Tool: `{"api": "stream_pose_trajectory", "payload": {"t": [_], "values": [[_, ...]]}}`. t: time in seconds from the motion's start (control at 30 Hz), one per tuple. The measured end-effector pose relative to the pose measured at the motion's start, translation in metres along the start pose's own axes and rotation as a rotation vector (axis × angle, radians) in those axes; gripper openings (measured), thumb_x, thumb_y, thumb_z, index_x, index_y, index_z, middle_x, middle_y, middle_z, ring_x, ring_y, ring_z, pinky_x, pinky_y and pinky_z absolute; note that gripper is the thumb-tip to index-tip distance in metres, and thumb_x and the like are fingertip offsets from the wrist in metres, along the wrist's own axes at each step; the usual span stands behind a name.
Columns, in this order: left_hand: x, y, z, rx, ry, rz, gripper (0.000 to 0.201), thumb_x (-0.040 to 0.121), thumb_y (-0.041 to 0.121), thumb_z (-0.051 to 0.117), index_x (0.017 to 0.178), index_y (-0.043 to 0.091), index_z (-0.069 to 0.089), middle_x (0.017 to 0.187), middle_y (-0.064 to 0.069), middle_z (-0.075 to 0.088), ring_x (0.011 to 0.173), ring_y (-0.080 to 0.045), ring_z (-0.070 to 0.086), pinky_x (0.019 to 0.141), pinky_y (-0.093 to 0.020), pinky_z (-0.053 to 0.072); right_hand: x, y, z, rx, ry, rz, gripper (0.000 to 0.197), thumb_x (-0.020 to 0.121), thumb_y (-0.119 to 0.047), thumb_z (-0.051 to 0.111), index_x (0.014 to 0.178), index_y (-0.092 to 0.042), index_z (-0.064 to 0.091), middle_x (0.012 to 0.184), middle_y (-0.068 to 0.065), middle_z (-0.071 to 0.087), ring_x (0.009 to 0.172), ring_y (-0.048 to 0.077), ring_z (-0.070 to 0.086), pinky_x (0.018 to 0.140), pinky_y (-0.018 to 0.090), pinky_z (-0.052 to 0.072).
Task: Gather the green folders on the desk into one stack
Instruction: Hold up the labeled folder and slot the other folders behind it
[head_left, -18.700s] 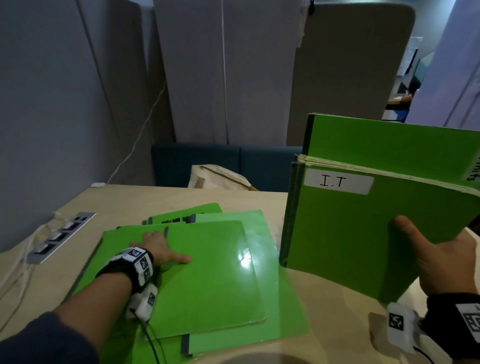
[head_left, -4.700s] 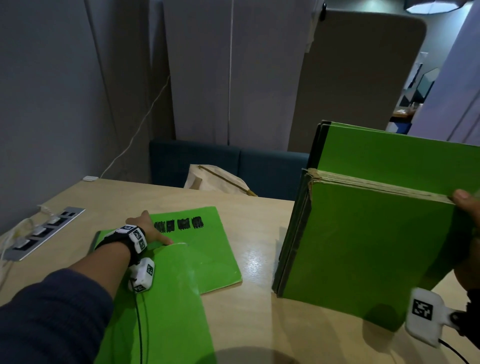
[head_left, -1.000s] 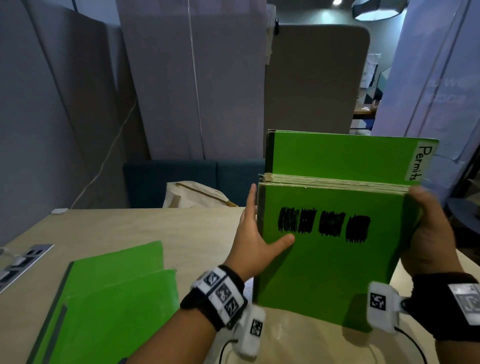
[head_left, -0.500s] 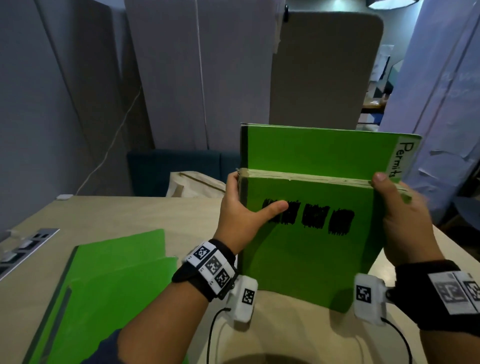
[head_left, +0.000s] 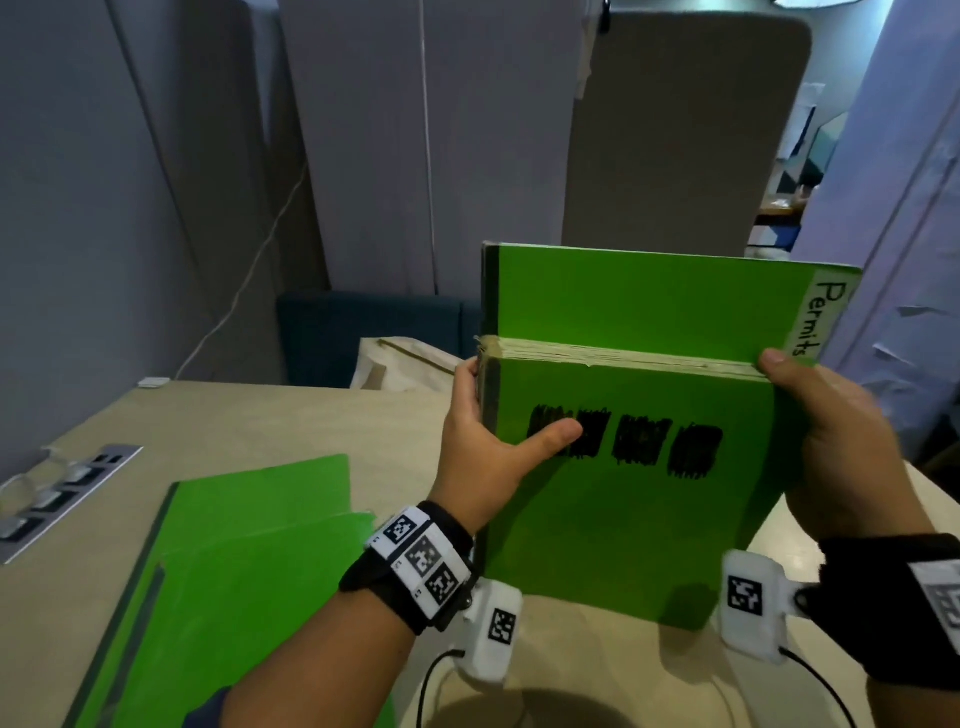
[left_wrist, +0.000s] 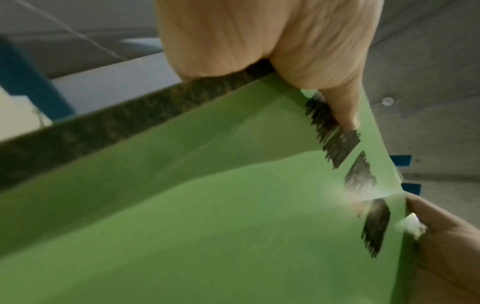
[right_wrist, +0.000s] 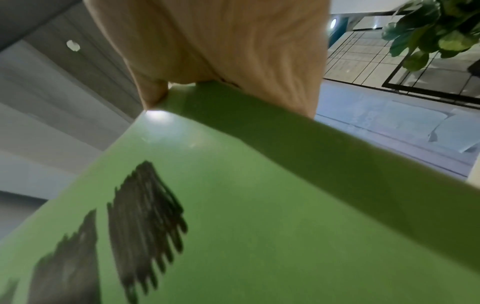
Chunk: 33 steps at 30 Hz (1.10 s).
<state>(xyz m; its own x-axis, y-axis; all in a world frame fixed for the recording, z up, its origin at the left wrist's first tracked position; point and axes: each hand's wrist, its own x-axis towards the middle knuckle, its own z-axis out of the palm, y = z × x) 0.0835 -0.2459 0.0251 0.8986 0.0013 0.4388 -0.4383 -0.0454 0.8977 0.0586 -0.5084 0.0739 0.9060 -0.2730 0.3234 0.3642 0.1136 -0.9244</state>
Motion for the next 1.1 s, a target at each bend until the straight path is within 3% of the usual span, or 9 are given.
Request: {"api": "stream_pose_trajectory", "payload": {"t": [0.17,0.33,0.43,0.57,0.67,0.77,0.87,1.0,1.1], "values": [[-0.001,-0.005,-0.011,0.048,-0.085,-0.013,0.081,0.071,0.025,0.092,0.122,0.055,0.038,0.123,0.025,0.063,0.115,0.013,0.058,0.093,-0.010,0.047,0.002,0.003,0.009,-0.074,0.103,-0.091,0.038,0.100,-0.016,0.059,0.066,-0.026,0.074,0.068,-0.012,0.072,0.066,0.005,0.069,0.060,0.022,0.057],[0.009,-0.014,-0.075,0.567,-0.467,-0.090,0.090,0.069,0.060,0.085,0.144,0.041,0.038,0.143,0.017,0.049,0.129,-0.004,0.049,0.108,-0.034,0.046,0.000,0.006,0.010,-0.075,0.164,-0.136,0.022,0.096,-0.023,0.064,0.075,-0.018,0.062,0.068,-0.008,0.071,0.064,0.008,0.068,0.054,0.020,0.056],[0.011,-0.033,-0.155,0.879,-0.435,-0.350,0.094,0.063,0.084,0.067,0.139,0.033,0.047,0.141,0.005,0.051,0.128,-0.013,0.051,0.103,-0.031,0.044,-0.001,0.005,0.010,-0.073,0.155,-0.127,0.022,0.097,-0.024,0.063,0.076,-0.018,0.062,0.067,-0.010,0.069,0.063,0.007,0.067,0.055,0.021,0.054],[-0.012,-0.069,-0.258,1.214,-0.349,-0.835,0.148,0.032,0.105,0.051,0.154,0.023,0.031,0.159,-0.015,0.037,0.139,-0.032,0.046,0.112,-0.047,0.043,-0.006,0.000,0.015,-0.093,0.150,-0.143,0.024,0.103,-0.020,0.054,0.080,-0.021,0.058,0.058,-0.021,0.066,0.056,-0.007,0.063,0.051,0.014,0.050],[-0.049,-0.076,-0.293,1.370,-0.353,-1.053,0.155,0.030,0.102,0.060,0.157,0.024,0.021,0.157,-0.016,0.038,0.134,-0.036,0.050,0.107,-0.051,0.048,-0.005,0.000,0.021,-0.070,0.125,-0.133,0.021,0.098,-0.031,0.059,0.077,-0.030,0.062,0.067,-0.022,0.069,0.066,-0.006,0.066,0.067,0.024,0.055],[-0.070,-0.082,-0.302,1.382,-0.365,-1.063,0.162,0.015,0.101,0.062,0.153,0.028,0.018,0.149,-0.016,0.043,0.123,-0.037,0.057,0.099,-0.049,0.054,0.014,0.018,0.009,-0.019,0.121,-0.097,0.017,0.084,-0.048,0.069,0.085,-0.031,0.071,0.097,-0.004,0.074,0.096,0.022,0.072,0.087,0.050,0.055],[-0.071,-0.093,-0.312,1.271,-0.261,-1.073,0.175,0.003,0.092,0.070,0.155,0.023,0.017,0.149,-0.015,0.048,0.124,-0.036,0.058,0.099,-0.050,0.054,0.044,0.052,-0.028,-0.019,0.186,0.016,0.068,0.081,-0.059,0.077,0.122,-0.007,0.064,0.126,0.029,0.066,0.112,0.049,0.066,0.090,0.074,0.051],[-0.068,-0.089,-0.311,1.109,-0.120,-1.071,0.166,0.030,0.062,0.096,0.160,0.013,0.005,0.158,-0.016,0.041,0.136,-0.037,0.049,0.107,-0.050,0.047,0.072,0.085,-0.063,-0.074,0.229,0.040,0.075,0.084,-0.062,0.074,0.128,-0.003,0.060,0.122,0.032,0.065,0.101,0.046,0.070,0.071,0.053,0.061],[-0.067,-0.082,-0.314,0.988,-0.079,-1.018,0.121,0.051,0.039,0.100,0.147,0.002,0.035,0.143,-0.017,0.056,0.117,-0.031,0.061,0.094,-0.041,0.053,0.050,0.063,-0.037,-0.034,0.214,0.036,0.067,0.084,-0.060,0.074,0.120,-0.005,0.064,0.124,0.025,0.068,0.112,0.046,0.067,0.083,0.063,0.057]]}}
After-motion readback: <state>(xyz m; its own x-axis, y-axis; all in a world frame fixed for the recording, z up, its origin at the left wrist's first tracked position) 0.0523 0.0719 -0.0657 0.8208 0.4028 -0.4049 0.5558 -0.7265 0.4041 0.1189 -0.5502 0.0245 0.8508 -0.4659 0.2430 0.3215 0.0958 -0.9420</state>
